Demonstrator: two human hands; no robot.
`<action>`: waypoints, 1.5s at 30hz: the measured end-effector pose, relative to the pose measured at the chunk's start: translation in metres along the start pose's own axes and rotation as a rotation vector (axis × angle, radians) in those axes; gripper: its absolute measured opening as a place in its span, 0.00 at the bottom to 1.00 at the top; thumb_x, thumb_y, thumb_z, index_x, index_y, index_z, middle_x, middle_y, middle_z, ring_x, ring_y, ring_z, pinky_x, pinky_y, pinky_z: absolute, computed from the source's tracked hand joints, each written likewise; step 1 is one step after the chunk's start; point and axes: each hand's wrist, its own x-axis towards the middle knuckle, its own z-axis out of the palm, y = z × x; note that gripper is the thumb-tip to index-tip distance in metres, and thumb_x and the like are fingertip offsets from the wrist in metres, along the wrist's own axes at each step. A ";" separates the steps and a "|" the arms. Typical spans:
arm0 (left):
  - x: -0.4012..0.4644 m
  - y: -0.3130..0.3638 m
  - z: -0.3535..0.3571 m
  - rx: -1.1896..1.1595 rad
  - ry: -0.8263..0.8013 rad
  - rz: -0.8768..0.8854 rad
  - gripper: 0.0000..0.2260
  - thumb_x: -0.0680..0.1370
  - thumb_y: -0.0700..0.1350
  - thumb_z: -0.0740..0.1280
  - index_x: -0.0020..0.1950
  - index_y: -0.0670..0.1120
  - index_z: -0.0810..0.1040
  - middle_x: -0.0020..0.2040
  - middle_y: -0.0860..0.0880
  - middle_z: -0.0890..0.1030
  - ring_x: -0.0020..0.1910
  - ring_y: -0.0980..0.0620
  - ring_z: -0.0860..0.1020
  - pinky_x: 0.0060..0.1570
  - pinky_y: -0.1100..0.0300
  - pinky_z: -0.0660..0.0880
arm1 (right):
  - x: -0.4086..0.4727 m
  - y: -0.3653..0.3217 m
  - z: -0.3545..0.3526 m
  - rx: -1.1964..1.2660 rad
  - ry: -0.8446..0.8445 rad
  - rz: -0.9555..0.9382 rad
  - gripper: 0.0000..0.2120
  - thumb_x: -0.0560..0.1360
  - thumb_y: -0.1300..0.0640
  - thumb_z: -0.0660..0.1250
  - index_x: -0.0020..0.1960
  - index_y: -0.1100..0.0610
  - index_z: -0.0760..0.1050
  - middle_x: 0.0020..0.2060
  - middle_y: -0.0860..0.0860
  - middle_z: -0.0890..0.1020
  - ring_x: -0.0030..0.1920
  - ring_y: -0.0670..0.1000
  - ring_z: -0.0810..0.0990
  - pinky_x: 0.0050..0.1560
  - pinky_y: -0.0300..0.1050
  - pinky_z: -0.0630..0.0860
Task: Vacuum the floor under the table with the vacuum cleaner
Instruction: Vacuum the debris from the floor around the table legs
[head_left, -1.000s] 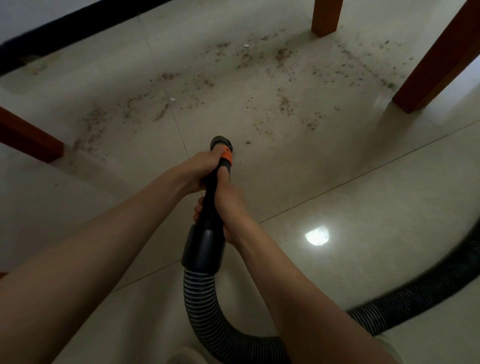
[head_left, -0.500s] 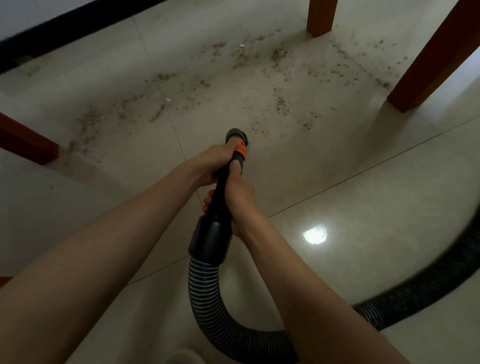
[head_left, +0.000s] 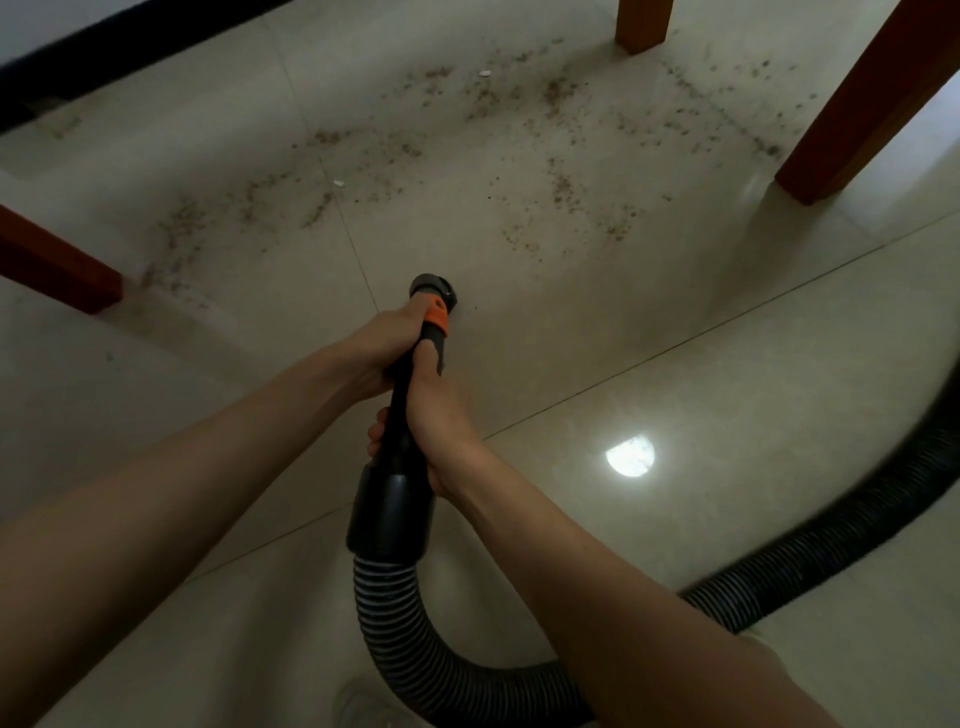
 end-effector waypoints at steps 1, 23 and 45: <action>-0.001 -0.001 0.001 0.006 -0.001 0.003 0.15 0.81 0.50 0.57 0.42 0.39 0.70 0.37 0.43 0.73 0.32 0.50 0.71 0.27 0.62 0.70 | -0.001 0.001 -0.001 -0.002 0.007 0.002 0.23 0.81 0.42 0.51 0.59 0.60 0.70 0.28 0.56 0.73 0.21 0.51 0.74 0.24 0.41 0.73; -0.008 0.010 0.033 -0.019 -0.104 0.037 0.16 0.82 0.50 0.54 0.39 0.42 0.68 0.36 0.44 0.70 0.32 0.50 0.70 0.31 0.59 0.67 | -0.013 -0.012 -0.029 -0.032 0.105 -0.010 0.22 0.81 0.41 0.52 0.54 0.60 0.71 0.25 0.56 0.74 0.21 0.52 0.74 0.24 0.41 0.74; -0.007 0.066 0.080 0.145 -0.095 -0.025 0.20 0.82 0.55 0.54 0.54 0.37 0.68 0.38 0.43 0.74 0.34 0.50 0.75 0.30 0.60 0.73 | -0.001 -0.067 -0.059 0.017 0.160 -0.018 0.24 0.82 0.43 0.49 0.49 0.63 0.72 0.26 0.56 0.74 0.23 0.54 0.74 0.28 0.45 0.76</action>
